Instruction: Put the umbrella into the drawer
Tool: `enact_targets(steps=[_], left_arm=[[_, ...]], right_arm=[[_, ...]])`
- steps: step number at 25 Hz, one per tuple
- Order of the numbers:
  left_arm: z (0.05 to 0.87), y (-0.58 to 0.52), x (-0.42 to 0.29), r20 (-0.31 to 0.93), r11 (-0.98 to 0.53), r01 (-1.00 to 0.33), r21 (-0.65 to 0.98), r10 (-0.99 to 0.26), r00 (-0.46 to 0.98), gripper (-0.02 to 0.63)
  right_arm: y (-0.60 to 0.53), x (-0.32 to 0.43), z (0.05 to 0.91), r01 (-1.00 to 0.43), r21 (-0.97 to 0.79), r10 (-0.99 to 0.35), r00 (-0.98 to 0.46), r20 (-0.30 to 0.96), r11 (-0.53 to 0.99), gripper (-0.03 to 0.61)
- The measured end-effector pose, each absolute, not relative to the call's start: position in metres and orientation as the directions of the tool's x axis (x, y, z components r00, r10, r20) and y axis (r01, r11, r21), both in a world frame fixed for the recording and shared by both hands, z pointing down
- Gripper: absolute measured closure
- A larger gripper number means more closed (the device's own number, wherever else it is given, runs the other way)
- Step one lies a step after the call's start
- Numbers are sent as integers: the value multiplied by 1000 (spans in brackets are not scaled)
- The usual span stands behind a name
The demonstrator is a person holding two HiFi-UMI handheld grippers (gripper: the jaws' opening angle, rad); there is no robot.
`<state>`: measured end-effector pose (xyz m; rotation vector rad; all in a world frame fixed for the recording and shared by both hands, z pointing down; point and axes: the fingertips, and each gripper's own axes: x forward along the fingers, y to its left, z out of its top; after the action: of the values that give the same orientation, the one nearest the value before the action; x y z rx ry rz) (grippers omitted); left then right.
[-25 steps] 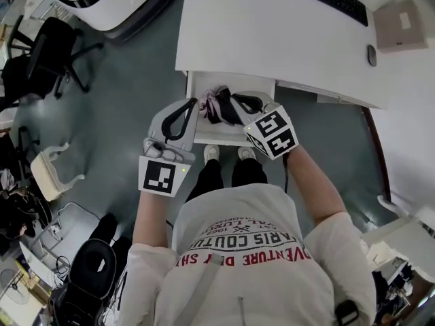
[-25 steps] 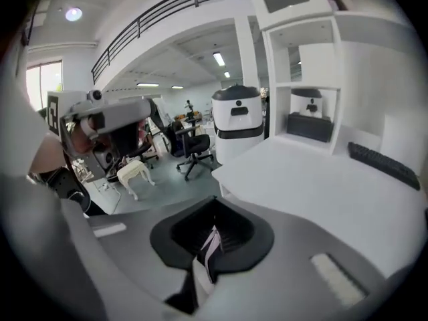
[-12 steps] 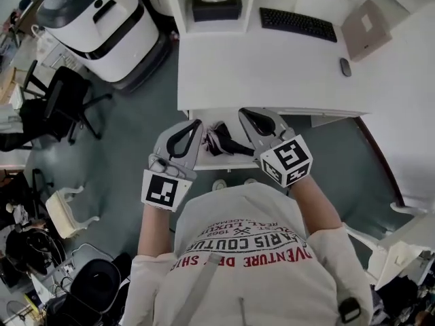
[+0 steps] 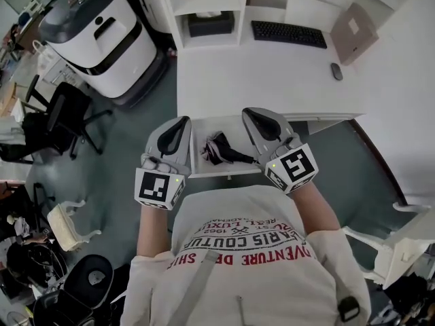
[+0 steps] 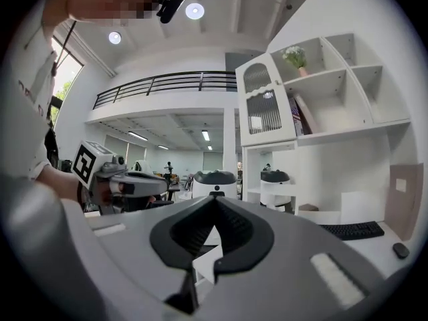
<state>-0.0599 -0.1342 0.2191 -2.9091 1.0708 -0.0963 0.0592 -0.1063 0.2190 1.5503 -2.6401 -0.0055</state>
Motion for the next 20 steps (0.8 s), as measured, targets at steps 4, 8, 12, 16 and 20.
enact_targets(steps=[4, 8, 12, 16, 20], left_arm=[[216, -131, -65, 38, -756, -652, -58, -654, 755, 607], [216, -128, -65, 36, -758, -649, -63, -652, 758, 607], [215, -127, -65, 33, -757, -651, -65, -653, 756, 607], [214, -125, -67, 30, -754, -654, -60, -657, 754, 607], [214, -125, -69, 31, -751, -658, -60, -660, 751, 607]], right_arm=[[-106, 54, 218, -873, 43, -874, -483, 55, 485, 578], [-103, 47, 221, -860, 36, -860, -507, 62, 509, 580], [-102, 44, 229, -861, 22, -860, -504, 83, 507, 580], [-103, 47, 229, -878, 10, -876, -476, 84, 478, 580], [-105, 49, 226, -885, 8, -883, -463, 79, 465, 580]])
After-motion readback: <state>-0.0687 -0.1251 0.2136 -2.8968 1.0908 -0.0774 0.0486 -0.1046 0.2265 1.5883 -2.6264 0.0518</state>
